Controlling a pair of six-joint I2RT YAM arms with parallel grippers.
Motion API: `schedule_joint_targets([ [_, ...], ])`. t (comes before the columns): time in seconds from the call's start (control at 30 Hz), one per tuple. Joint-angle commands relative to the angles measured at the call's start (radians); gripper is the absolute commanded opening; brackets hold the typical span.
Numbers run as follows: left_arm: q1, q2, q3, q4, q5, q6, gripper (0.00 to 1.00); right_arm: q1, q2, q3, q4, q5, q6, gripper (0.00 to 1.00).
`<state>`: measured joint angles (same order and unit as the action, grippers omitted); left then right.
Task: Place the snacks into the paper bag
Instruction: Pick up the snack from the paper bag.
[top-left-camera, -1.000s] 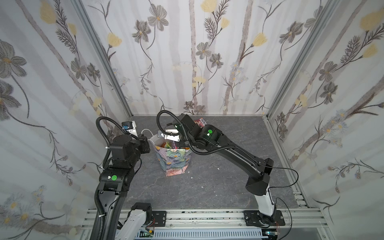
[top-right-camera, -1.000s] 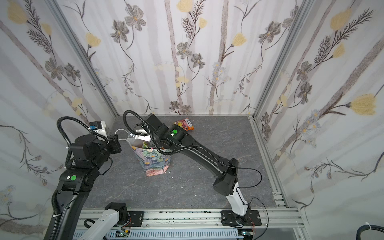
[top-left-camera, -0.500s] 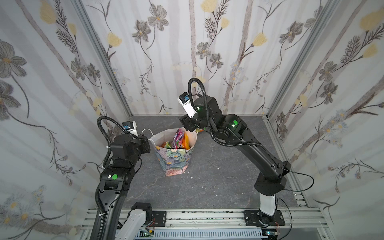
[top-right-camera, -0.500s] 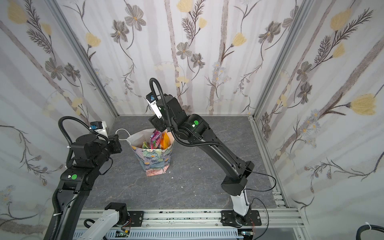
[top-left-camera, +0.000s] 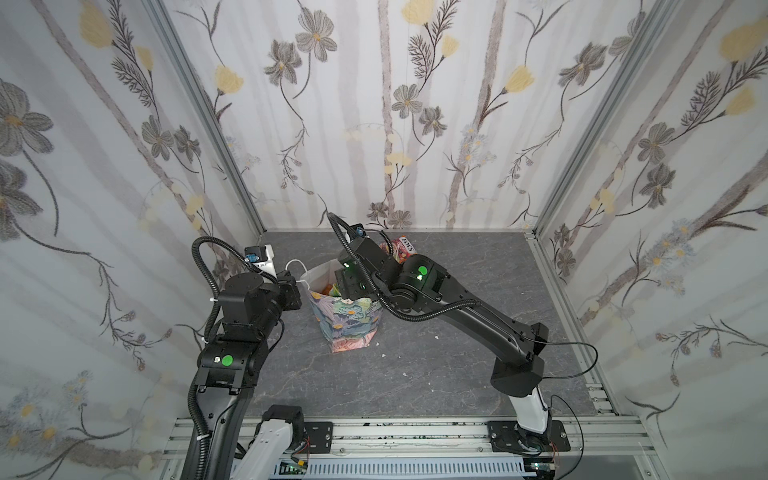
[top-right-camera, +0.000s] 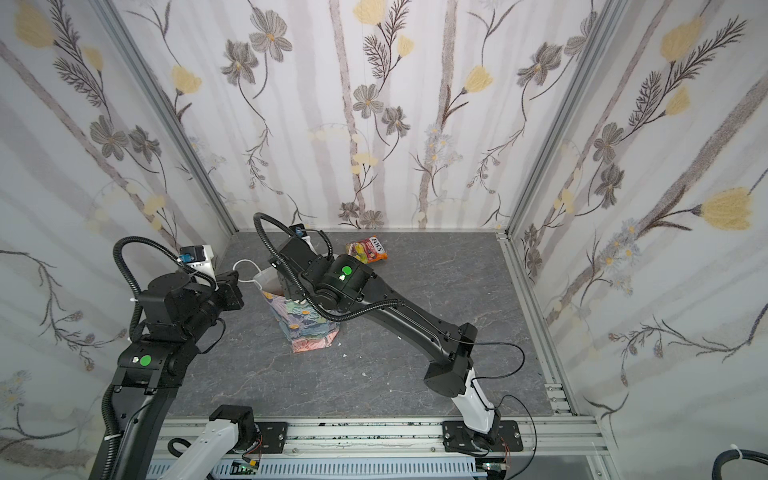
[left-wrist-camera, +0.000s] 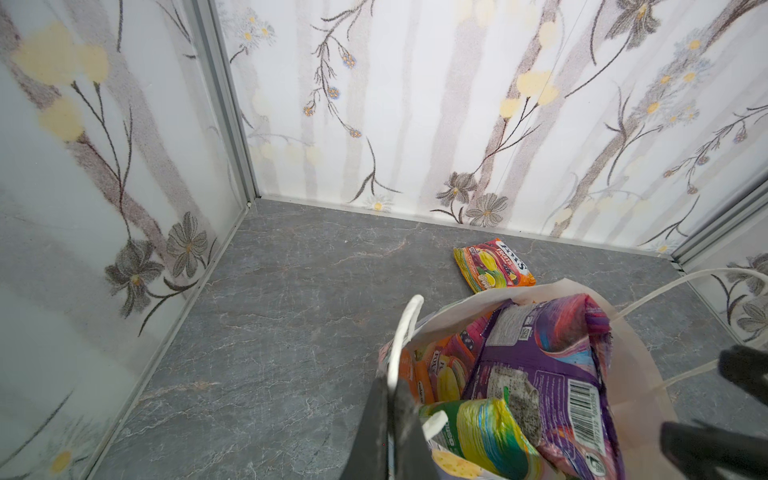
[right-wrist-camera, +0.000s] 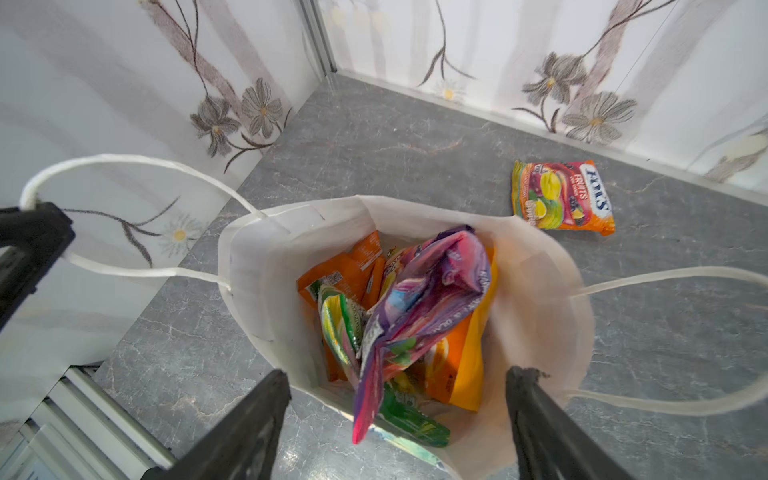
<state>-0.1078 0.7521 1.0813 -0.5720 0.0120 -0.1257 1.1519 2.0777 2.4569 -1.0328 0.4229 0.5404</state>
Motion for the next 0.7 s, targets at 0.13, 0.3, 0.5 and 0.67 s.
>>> schedule_joint_targets([
  [0.13, -0.002, -0.026, -0.026, 0.020, 0.009, -0.015, 0.00, -0.018, 0.043, 0.001, 0.003, 0.014, 0.072, 0.80],
  [0.3, -0.002, -0.037, -0.035, 0.020, 0.010, -0.015, 0.00, -0.045, 0.101, 0.002, 0.030, -0.036, 0.058, 0.76],
  [0.5, -0.003, -0.036, -0.038, 0.023, 0.006, -0.015, 0.01, -0.073, 0.100, 0.002, 0.052, -0.050, 0.038, 0.53],
  [0.67, -0.003, -0.026, -0.030, 0.020, 0.005, -0.014, 0.01, -0.089, 0.096, 0.002, 0.051, -0.073, 0.001, 0.05],
])
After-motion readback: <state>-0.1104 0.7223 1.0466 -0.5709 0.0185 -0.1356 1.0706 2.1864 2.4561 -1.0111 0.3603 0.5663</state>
